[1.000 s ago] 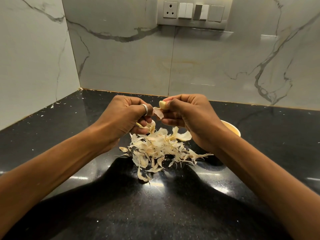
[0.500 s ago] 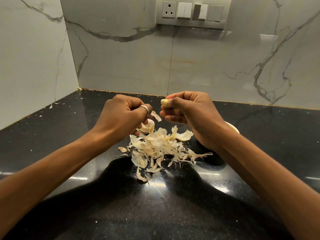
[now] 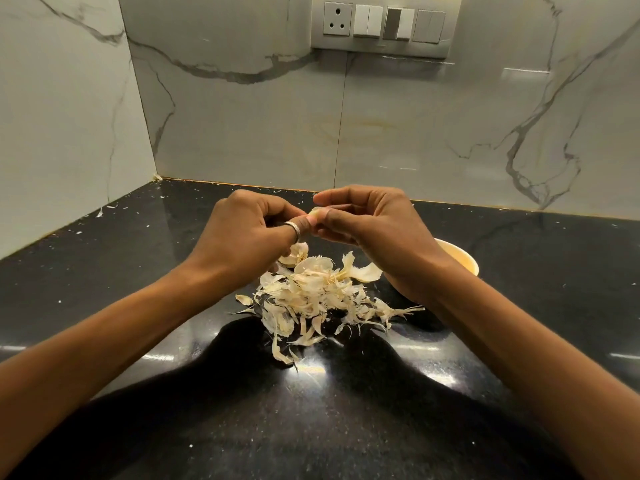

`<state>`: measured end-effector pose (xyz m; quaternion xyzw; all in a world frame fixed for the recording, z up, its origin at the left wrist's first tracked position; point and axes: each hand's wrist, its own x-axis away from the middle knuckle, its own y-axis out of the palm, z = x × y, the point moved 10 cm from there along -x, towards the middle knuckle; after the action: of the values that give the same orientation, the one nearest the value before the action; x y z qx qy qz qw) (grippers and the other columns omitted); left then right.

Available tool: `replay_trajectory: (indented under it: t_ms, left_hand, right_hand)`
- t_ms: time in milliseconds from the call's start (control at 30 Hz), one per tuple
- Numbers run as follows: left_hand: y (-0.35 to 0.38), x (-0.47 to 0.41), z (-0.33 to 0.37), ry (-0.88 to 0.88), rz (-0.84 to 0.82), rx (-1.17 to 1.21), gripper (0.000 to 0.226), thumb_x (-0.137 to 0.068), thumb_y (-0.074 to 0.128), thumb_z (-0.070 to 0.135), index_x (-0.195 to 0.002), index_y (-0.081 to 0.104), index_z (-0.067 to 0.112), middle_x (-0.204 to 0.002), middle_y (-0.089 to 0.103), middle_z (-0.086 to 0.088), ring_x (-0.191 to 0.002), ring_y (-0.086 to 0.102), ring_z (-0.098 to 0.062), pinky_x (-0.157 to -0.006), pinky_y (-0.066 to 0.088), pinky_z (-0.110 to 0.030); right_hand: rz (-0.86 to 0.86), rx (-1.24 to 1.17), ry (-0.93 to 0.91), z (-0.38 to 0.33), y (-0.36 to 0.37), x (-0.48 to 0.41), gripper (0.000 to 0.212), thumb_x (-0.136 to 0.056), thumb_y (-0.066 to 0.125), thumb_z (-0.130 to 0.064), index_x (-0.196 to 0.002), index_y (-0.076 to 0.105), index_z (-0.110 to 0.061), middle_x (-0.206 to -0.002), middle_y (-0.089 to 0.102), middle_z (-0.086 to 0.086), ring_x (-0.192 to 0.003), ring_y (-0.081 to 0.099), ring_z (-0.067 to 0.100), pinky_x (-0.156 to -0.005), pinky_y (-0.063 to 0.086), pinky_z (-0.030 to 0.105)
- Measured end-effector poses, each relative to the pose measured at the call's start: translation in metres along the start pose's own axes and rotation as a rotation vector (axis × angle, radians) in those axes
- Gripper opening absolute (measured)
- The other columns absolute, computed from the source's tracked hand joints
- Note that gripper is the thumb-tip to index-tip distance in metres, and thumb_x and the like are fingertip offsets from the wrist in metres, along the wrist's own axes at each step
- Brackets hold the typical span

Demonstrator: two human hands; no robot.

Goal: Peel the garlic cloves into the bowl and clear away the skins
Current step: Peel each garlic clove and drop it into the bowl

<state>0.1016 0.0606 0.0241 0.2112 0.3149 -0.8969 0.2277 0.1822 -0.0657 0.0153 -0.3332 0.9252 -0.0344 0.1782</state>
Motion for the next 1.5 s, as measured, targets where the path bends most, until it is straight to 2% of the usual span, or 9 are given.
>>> replay_trajectory:
  t_ms: [67, 167, 333, 733, 967, 1100, 1267, 1400, 1500]
  left_hand:
    - [0.001, -0.001, -0.007, -0.069, -0.013, 0.071, 0.032, -0.082, 0.068, 0.044, -0.09, 0.076, 0.014, -0.076, 0.073, -0.001, -0.059, 0.065, -0.009, -0.047, 0.051, -0.02]
    - [0.003, -0.001, -0.011, -0.115, -0.031, 0.107, 0.018, -0.093, 0.067, 0.027, -0.088, 0.075, 0.012, -0.079, 0.074, -0.004, -0.059, 0.063, -0.008, -0.048, 0.051, -0.022]
    - [0.005, 0.0, -0.015, -0.146, -0.046, 0.158, 0.02, -0.098, 0.062, 0.022, -0.089, 0.076, 0.01, -0.08, 0.075, -0.005, -0.062, 0.064, -0.012, -0.048, 0.051, -0.023]
    - [0.002, -0.001, -0.011, -0.073, -0.024, 0.079, 0.019, -0.097, 0.062, 0.021, -0.084, 0.074, 0.015, -0.076, 0.074, -0.002, -0.062, 0.066, -0.013, -0.048, 0.053, -0.023]
    - [0.002, -0.001, -0.007, -0.044, -0.005, 0.065, 0.019, -0.093, 0.068, 0.03, -0.089, 0.076, 0.013, -0.076, 0.074, -0.002, -0.058, 0.066, -0.009, -0.047, 0.052, -0.023]
    - [-0.001, -0.001, -0.006, -0.024, 0.03, 0.053, 0.02, -0.088, 0.073, 0.032, -0.094, 0.076, 0.014, -0.075, 0.073, -0.001, -0.06, 0.068, -0.01, -0.049, 0.056, -0.027]
    - [-0.008, -0.001, -0.001, 0.039, 0.087, -0.036, 0.008, -0.09, 0.073, 0.023, -0.094, 0.077, 0.017, -0.069, 0.071, 0.001, -0.059, 0.068, -0.013, -0.051, 0.057, -0.028]
    - [-0.008, 0.001, 0.006, 0.103, 0.098, -0.132, 0.009, -0.09, 0.073, 0.022, -0.096, 0.078, 0.018, -0.069, 0.067, 0.015, -0.061, 0.065, -0.001, -0.055, 0.051, -0.013]
    - [-0.01, 0.001, 0.01, 0.131, 0.114, -0.144, 0.01, -0.09, 0.073, 0.021, -0.097, 0.078, 0.016, -0.068, 0.065, 0.019, -0.059, 0.063, 0.005, -0.054, 0.047, -0.008]
  right_hand:
    - [0.006, -0.014, -0.008, -0.001, -0.001, 0.0, 0.026, -0.091, 0.069, -0.005, -0.117, 0.067, 0.0, -0.108, 0.074, 0.017, -0.097, 0.075, 0.022, -0.086, 0.06, 0.026]
    - [0.014, -0.021, -0.019, -0.001, -0.001, 0.0, 0.019, -0.092, 0.068, -0.007, -0.111, 0.068, -0.001, -0.102, 0.075, 0.015, -0.093, 0.075, 0.02, -0.082, 0.06, 0.024]
    - [0.004, 0.007, -0.04, 0.0, 0.001, -0.001, 0.016, -0.095, 0.066, -0.007, -0.11, 0.071, -0.002, -0.102, 0.076, 0.013, -0.094, 0.075, 0.02, -0.085, 0.06, 0.025]
    - [-0.005, 0.027, -0.058, 0.001, 0.002, -0.001, 0.022, -0.093, 0.068, -0.008, -0.115, 0.072, -0.006, -0.102, 0.077, 0.007, -0.093, 0.074, 0.013, -0.081, 0.058, 0.019]
    - [-0.007, 0.003, -0.045, 0.003, 0.003, -0.002, 0.028, -0.091, 0.07, -0.005, -0.119, 0.071, -0.006, -0.106, 0.076, 0.008, -0.092, 0.074, 0.013, -0.082, 0.06, 0.024]
    - [-0.029, 0.013, -0.024, 0.006, 0.005, -0.002, 0.028, -0.094, 0.066, -0.005, -0.123, 0.068, -0.007, -0.114, 0.073, 0.012, -0.097, 0.075, 0.02, -0.081, 0.062, 0.029]
    - [-0.076, 0.176, -0.055, 0.007, 0.014, -0.002, 0.031, -0.096, 0.065, -0.01, -0.127, 0.069, -0.01, -0.109, 0.075, 0.007, -0.094, 0.075, 0.018, -0.084, 0.062, 0.031]
    - [-0.055, 0.249, -0.078, 0.008, 0.011, -0.004, 0.032, -0.095, 0.067, -0.009, -0.127, 0.068, -0.009, -0.108, 0.075, 0.006, -0.094, 0.075, 0.017, -0.087, 0.062, 0.035]
    - [-0.038, 0.266, -0.083, 0.008, 0.009, -0.004, 0.03, -0.094, 0.069, -0.007, -0.124, 0.068, -0.007, -0.106, 0.074, 0.007, -0.093, 0.075, 0.017, -0.086, 0.062, 0.036]
